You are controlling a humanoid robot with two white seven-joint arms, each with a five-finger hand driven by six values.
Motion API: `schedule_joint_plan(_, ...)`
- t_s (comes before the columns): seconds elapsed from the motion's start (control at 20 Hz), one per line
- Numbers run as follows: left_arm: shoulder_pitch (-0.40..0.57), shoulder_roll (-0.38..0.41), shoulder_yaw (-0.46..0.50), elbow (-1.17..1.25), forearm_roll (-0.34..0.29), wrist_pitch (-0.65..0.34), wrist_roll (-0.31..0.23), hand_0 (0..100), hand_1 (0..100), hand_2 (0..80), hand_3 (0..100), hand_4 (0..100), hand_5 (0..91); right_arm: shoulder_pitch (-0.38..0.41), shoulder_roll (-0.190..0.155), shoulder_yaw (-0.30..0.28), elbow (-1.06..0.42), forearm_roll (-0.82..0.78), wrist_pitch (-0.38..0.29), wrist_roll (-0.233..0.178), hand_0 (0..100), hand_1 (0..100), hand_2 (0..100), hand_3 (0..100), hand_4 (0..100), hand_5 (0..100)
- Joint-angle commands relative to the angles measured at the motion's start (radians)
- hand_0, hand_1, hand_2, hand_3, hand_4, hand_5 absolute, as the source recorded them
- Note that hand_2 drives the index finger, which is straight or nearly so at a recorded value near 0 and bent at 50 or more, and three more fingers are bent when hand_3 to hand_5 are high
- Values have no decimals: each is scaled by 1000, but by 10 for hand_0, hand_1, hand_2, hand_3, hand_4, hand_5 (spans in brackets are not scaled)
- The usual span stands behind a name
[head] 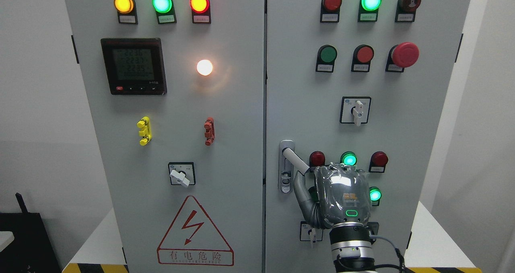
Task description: Release door handle
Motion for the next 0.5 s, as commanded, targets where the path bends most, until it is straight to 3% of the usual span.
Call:
schedule_joint_plan(0.0,0,0,0,-31,-1,0,1,120,389,0,0,0,0,0,0,-1,-1,-1,0,-1,658,0,1000,1000,1000,962)
schedule_joint_plan(0.45,0,0,0,-31,-1,0,1,120,389,0,0,0,0,0,1,-1,-7,-1,0,-1,661,0,1000,1000,1000,962)
